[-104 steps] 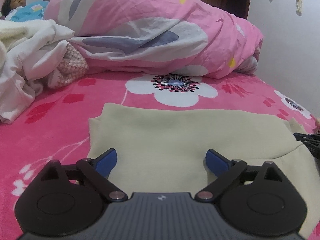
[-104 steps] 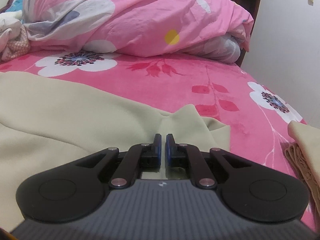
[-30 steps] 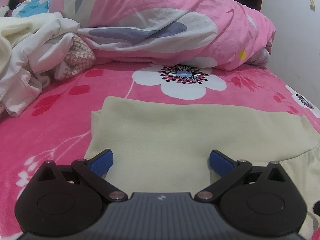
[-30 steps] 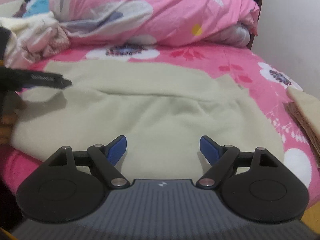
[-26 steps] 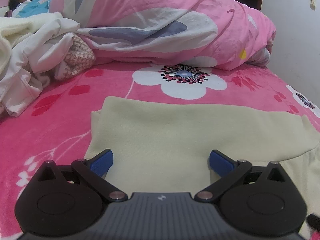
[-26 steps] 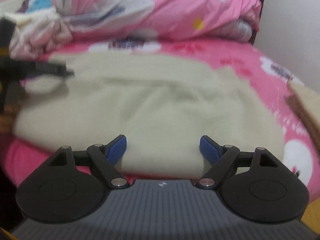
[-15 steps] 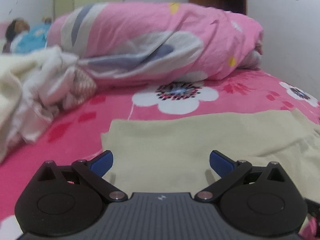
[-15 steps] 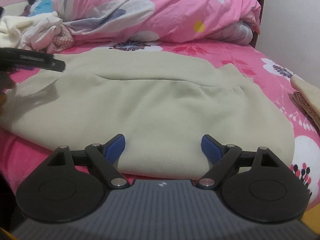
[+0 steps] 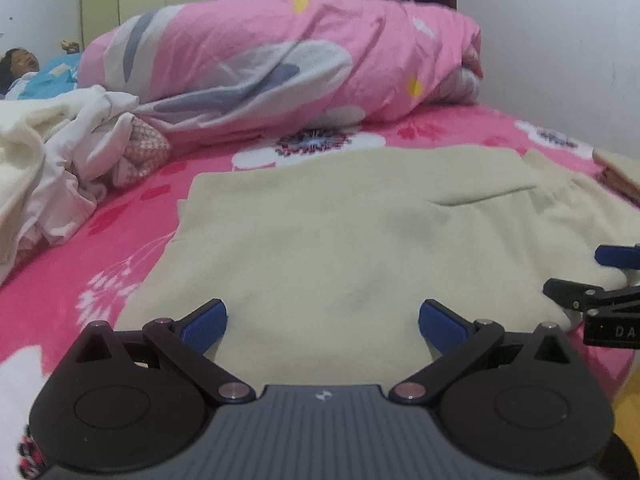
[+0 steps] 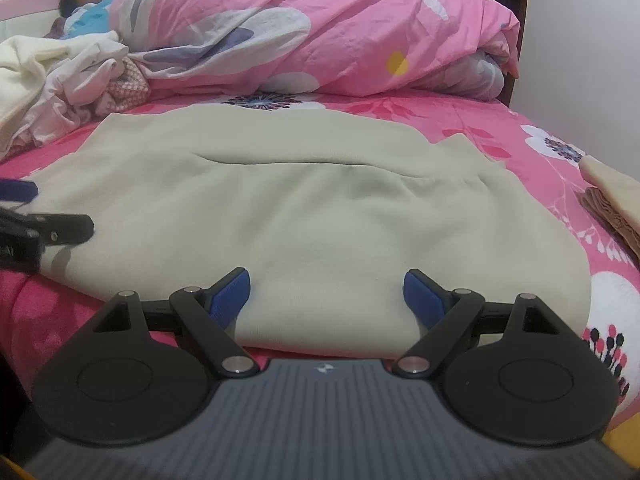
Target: Fold clothes
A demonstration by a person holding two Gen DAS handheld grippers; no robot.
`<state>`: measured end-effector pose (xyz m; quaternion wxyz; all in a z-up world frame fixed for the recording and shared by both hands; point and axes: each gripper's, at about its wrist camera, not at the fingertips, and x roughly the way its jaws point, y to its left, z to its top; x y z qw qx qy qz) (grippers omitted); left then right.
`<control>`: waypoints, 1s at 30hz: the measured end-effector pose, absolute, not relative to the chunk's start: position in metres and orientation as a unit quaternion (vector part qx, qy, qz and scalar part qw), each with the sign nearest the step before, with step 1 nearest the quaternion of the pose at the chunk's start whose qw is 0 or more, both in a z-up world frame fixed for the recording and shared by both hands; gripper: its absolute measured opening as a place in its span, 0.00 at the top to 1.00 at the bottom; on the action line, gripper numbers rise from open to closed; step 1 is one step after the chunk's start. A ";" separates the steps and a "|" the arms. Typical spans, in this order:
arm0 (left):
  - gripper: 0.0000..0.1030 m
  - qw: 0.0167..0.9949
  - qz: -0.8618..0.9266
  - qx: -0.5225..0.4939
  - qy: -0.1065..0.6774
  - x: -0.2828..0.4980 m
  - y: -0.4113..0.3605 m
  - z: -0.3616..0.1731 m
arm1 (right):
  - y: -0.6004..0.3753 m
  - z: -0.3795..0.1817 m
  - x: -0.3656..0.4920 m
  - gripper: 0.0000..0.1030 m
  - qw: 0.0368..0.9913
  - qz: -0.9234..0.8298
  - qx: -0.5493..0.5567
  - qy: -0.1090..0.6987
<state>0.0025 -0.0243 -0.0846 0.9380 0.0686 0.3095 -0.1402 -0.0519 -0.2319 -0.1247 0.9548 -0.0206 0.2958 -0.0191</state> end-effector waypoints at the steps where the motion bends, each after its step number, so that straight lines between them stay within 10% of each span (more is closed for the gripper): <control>1: 0.00 0.938 -0.141 0.067 0.309 0.002 -0.023 -0.086 | -0.232 -0.125 -0.052 0.17 0.955 -0.019 -0.021 0.296; 30: 0.00 0.936 -0.134 -0.043 0.321 0.003 0.035 -0.107 | -0.206 -0.099 -0.066 0.20 0.967 0.051 -0.042 0.246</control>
